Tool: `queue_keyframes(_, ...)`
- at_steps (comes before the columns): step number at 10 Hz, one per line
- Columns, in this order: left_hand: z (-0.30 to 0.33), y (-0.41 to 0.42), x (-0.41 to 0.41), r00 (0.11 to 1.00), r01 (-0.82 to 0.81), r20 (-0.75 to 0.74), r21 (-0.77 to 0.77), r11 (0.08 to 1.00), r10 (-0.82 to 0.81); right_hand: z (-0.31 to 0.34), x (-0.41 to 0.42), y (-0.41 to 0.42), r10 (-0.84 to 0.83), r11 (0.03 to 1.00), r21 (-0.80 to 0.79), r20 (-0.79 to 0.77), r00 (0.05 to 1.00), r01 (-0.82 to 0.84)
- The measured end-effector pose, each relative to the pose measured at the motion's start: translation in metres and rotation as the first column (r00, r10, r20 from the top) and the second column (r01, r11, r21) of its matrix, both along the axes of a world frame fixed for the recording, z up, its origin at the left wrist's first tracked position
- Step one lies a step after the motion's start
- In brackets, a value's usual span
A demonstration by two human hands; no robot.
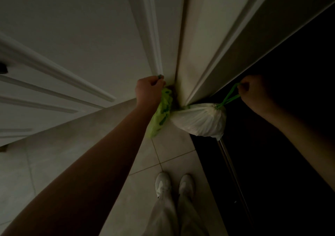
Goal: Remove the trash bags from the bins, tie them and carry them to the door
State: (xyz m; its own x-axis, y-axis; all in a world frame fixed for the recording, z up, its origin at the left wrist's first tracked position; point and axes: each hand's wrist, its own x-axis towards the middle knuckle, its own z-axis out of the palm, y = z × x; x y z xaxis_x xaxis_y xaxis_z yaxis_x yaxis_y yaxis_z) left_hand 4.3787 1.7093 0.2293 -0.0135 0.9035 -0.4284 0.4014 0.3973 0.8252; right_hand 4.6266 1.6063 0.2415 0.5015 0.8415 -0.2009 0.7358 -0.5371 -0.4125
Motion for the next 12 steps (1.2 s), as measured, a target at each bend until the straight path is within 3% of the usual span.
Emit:
queue_keyframes(1, 0.003, 0.007, 0.015, 0.998, 0.066, -0.010, 0.039, 0.997, -0.066, -0.004, 0.000, -0.003, 0.036, 0.999, -0.037, -0.003, 0.999, -0.036)
queue_keyframes(2, 0.007, 0.012, 0.033, 0.966, 0.252, -0.082, 0.067, 0.965, -0.247, -0.006, -0.006, -0.001, 0.071, 0.997, -0.040, -0.039, 0.997, -0.073)
queue_keyframes(4, 0.002, -0.001, 0.041, 0.865, 0.476, -0.177, -0.010, 0.879, -0.470, -0.016, -0.017, 0.007, 0.057, 0.998, -0.010, -0.147, 0.987, -0.059)
queue_keyframes(5, 0.000, -0.010, 0.036, 0.768, 0.593, -0.280, -0.030, 0.805, -0.576, -0.019, -0.020, 0.008, 0.045, 0.999, -0.006, -0.164, 0.985, -0.047)
queue_keyframes(7, -0.003, -0.009, 0.021, 0.785, 0.545, -0.356, 0.005, 0.839, -0.507, -0.023, -0.014, 0.004, 0.039, 0.999, -0.026, -0.156, 0.987, -0.044)
queue_keyframes(8, -0.001, -0.009, 0.014, 0.733, 0.586, -0.430, 0.005, 0.810, -0.528, -0.022, -0.014, -0.002, 0.022, 0.998, -0.059, -0.157, 0.987, -0.032)
queue_keyframes(10, 0.005, -0.026, -0.005, 0.446, 0.822, -0.658, 0.031, 0.569, -0.607, -0.018, -0.020, -0.020, 0.082, 0.982, -0.165, -0.076, 0.994, -0.094)
queue_keyframes(12, 0.016, -0.033, -0.022, 0.480, 0.788, -0.719, 0.103, 0.607, -0.502, 0.011, -0.029, -0.027, 0.114, 0.983, -0.139, -0.037, 0.993, -0.118)
